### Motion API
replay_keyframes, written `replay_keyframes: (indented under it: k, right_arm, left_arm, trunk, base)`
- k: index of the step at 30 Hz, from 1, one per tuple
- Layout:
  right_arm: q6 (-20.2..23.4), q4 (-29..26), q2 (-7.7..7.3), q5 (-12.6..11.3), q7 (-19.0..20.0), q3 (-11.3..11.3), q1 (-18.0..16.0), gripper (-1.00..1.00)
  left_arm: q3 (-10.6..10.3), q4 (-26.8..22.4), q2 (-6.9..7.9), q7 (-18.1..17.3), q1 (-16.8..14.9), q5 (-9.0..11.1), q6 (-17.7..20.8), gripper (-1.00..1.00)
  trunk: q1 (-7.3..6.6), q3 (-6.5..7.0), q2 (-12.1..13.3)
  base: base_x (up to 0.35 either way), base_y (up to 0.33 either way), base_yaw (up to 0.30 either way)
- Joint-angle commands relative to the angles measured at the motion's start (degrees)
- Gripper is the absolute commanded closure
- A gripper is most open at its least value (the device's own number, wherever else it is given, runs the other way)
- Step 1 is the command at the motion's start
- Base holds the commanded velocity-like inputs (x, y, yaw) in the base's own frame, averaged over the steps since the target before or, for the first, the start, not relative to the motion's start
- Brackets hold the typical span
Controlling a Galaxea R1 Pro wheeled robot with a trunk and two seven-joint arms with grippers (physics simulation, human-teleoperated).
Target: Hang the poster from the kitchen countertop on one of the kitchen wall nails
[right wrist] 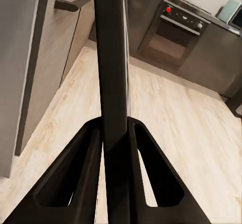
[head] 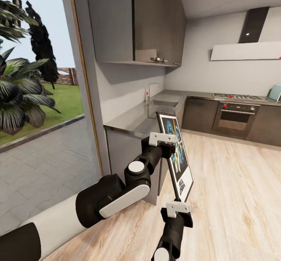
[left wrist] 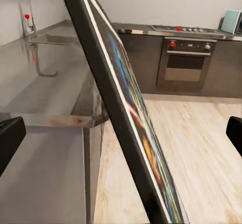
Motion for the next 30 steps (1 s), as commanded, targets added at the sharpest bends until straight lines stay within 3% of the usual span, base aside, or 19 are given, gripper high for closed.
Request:
replay_keyframes:
  k: [1, 5, 10, 12, 17, 19, 22, 25, 28, 29, 30]
  right_arm:
    - [0.4, 0.0, -0.11, -1.1, -0.1, -1.2, -1.0, 1.00]
    - [1.7, 0.1, -0.30, -3.5, 0.5, -6.0, -2.0, 1.00]
    - [2.6, 0.0, -0.51, -4.3, 1.5, -7.8, -2.3, 1.00]
    - [2.8, 0.0, -1.59, -4.6, 1.8, -9.4, -2.3, 1.00]
    - [2.7, -0.1, -2.29, -4.8, 2.4, -13.2, -2.3, 1.00]
    - [2.1, -0.4, -2.60, -4.8, 3.8, -15.1, -2.1, 1.00]
    - [-1.0, -0.5, -3.01, -4.8, 6.0, -18.5, -1.7, 1.00]
    - [-2.4, -0.7, -3.73, -4.8, 8.5, -20.2, -1.6, 1.00]
    - [-3.4, -0.9, -5.10, -4.8, 12.6, -23.9, -1.5, 1.00]
    - [-4.2, -0.9, -6.00, -4.8, 16.3, -27.0, -1.5, 1.00]
    - [-5.1, -0.9, -6.52, -4.8, 19.5, -29.7, -1.5, 1.00]
  left_arm:
    - [-0.1, -0.2, 0.00, 0.4, -0.1, 0.3, 0.2, -1.00]
    - [-0.1, -0.5, 0.00, 0.4, -0.1, 0.3, 0.2, -1.00]
    - [-0.1, -0.6, 0.00, 0.4, -0.1, 0.3, 0.1, -1.00]
    - [-0.1, -0.8, 0.00, 0.4, -0.1, 0.3, 0.2, -1.00]
    - [0.0, -0.7, 0.52, 0.4, -0.1, 0.3, 0.2, -1.00]
    - [0.0, -0.6, 2.16, 0.3, 0.0, 2.3, -0.1, -1.00]
    - [-0.1, -0.3, 4.64, 0.1, 1.8, 8.2, -1.1, -1.00]
    - [-1.0, -0.2, 6.88, -0.7, 2.8, 10.1, -3.1, -1.00]
    - [-4.1, 0.5, 10.57, -3.8, 3.2, 11.9, -8.3, -1.00]
    - [-6.4, 1.3, 12.93, -6.9, 3.3, 13.6, -12.4, -1.00]
    - [-8.4, 2.1, 14.29, -9.2, 3.4, 14.8, -15.1, -1.00]
  trunk:
    - [0.00, -0.07, 0.0]
    - [0.00, -0.07, 0.0]
    - [0.00, -0.07, 0.0]
    - [0.00, -0.07, 0.0]
    - [0.00, -0.07, 0.0]
    - [0.00, -0.07, 0.0]
    - [0.00, -0.07, 0.0]
    - [0.00, -0.07, 0.0]
    - [0.00, -0.07, 0.0]
    - [0.00, -0.07, 0.0]
    - [0.00, -0.07, 0.0]
  base:
    - [0.000, 0.000, 0.000]
    - [0.000, 0.000, 0.000]
    - [0.000, 0.000, 0.000]
    - [0.000, 0.000, 0.000]
    - [0.000, 0.000, 0.000]
    - [0.000, 0.000, 0.000]
    - [0.000, 0.000, 0.000]
    - [0.000, 0.000, 0.000]
    - [0.000, 0.000, 0.000]
    - [0.000, 0.000, 0.000]
    - [0.000, 0.000, 0.000]
